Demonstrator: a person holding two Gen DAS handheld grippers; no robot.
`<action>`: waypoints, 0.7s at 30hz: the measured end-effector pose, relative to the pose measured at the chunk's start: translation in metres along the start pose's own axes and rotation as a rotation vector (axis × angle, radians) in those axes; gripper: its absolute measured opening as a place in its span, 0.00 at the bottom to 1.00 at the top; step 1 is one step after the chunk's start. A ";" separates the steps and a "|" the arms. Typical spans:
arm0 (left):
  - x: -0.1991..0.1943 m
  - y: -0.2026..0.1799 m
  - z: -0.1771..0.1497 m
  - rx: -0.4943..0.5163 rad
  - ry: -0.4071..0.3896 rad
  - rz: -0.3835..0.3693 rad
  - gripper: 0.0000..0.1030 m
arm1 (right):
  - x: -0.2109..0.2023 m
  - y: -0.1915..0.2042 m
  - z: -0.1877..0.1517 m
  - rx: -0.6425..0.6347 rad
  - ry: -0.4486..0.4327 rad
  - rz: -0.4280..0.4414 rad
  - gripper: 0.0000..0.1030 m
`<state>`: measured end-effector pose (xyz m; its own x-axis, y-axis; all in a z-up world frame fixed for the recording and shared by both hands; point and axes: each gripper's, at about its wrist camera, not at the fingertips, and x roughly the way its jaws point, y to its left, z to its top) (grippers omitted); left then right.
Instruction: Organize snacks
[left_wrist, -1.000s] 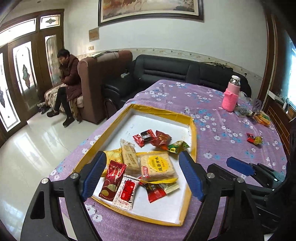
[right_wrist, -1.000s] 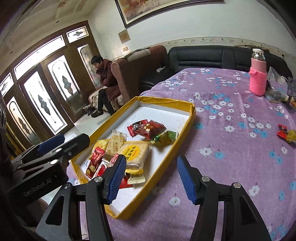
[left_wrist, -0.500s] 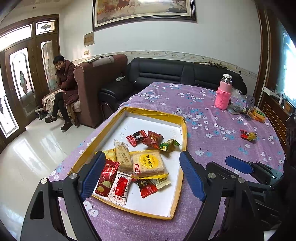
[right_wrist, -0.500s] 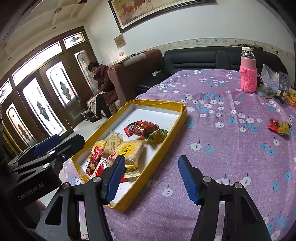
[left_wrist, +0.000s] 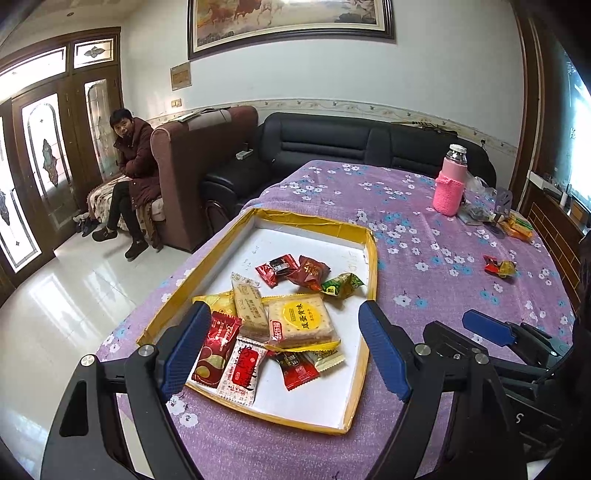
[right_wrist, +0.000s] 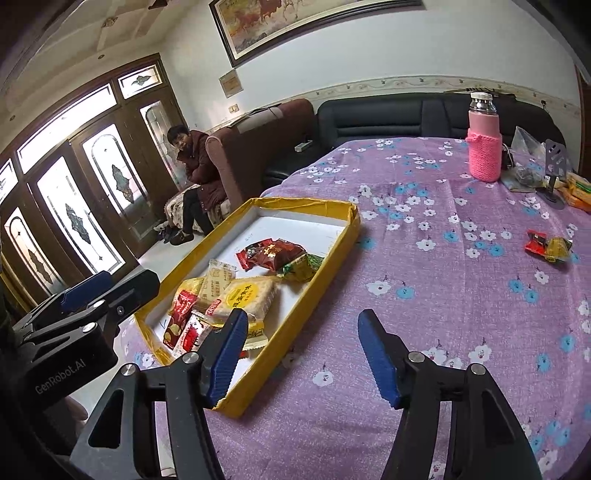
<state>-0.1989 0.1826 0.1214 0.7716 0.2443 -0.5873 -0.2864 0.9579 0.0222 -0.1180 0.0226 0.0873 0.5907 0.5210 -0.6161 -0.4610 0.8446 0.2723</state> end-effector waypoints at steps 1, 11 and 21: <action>0.000 0.000 -0.001 0.001 0.001 0.002 0.80 | 0.001 -0.001 -0.001 0.001 0.002 -0.002 0.62; 0.002 -0.001 -0.002 0.008 0.004 0.021 0.80 | 0.004 -0.005 -0.003 0.012 0.015 -0.010 0.62; 0.006 -0.007 -0.003 0.022 0.010 0.020 0.80 | 0.006 -0.013 -0.005 0.030 0.020 -0.016 0.62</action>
<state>-0.1943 0.1764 0.1150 0.7598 0.2623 -0.5948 -0.2894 0.9558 0.0519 -0.1111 0.0142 0.0764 0.5846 0.5050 -0.6350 -0.4315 0.8563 0.2837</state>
